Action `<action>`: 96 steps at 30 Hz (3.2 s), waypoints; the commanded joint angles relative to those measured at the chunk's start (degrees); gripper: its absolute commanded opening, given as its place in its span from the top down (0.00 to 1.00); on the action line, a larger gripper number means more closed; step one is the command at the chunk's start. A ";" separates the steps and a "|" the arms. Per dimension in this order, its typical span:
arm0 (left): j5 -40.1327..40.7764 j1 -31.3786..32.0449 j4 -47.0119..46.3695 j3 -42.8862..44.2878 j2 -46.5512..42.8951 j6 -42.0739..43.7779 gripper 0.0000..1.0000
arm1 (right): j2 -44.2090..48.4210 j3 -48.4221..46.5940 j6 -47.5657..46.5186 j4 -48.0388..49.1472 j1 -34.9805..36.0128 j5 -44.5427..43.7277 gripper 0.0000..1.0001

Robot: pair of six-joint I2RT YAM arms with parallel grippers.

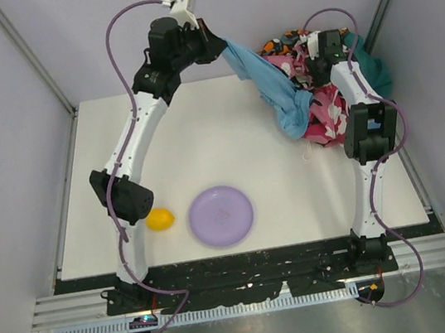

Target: Pick out a specific cloth from the pile

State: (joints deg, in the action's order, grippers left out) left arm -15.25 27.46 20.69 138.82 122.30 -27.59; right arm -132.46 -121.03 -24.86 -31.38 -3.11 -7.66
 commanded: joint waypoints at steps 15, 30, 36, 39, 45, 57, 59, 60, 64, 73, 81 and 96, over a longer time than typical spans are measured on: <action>14.18 -5.14 1.11 4.97 -24.56 17.92 1.00 | -3.15 -1.05 0.34 -3.08 -2.77 -9.92 0.53; 22.10 -8.39 -1.88 8.30 -22.20 24.25 1.00 | -2.45 -0.52 1.84 -3.16 -2.77 -9.57 0.53; 22.72 -8.83 -4.51 6.64 -20.96 23.29 1.00 | -1.75 0.80 1.92 -1.85 -2.77 -9.48 0.52; 22.71 -8.83 -4.26 8.47 -18.69 22.50 1.00 | -1.57 2.20 1.57 -1.41 -2.77 -9.74 0.52; 22.80 -8.83 -3.81 5.33 -18.59 20.65 1.00 | -0.43 4.31 1.40 -1.23 -2.77 -7.29 0.48; 20.35 -7.69 -3.54 -37.80 -25.97 8.53 0.92 | 22.05 15.21 2.62 -0.79 3.11 3.09 0.21; 18.16 -6.55 -4.60 -43.53 -26.24 7.82 0.74 | 27.51 17.31 5.94 0.17 6.01 3.61 0.11; 17.28 -5.68 -3.65 -45.55 -26.24 8.08 0.54 | 31.26 18.63 7.44 0.52 6.36 4.57 0.01; 18.31 -1.98 4.34 -46.71 -27.28 9.66 0.01 | 42.45 24.16 22.20 2.54 6.54 9.59 0.05; 26.15 3.03 3.49 -72.68 -56.08 5.28 0.00 | 73.53 55.85 43.57 11.51 6.54 16.09 0.05; 27.63 3.03 5.68 -91.17 -78.69 0.09 0.00 | 92.11 77.14 53.51 11.95 6.54 20.58 0.05; 31.85 3.12 8.23 -94.97 -85.56 -1.58 0.00 | 103.37 84.12 54.48 12.13 6.54 13.03 0.05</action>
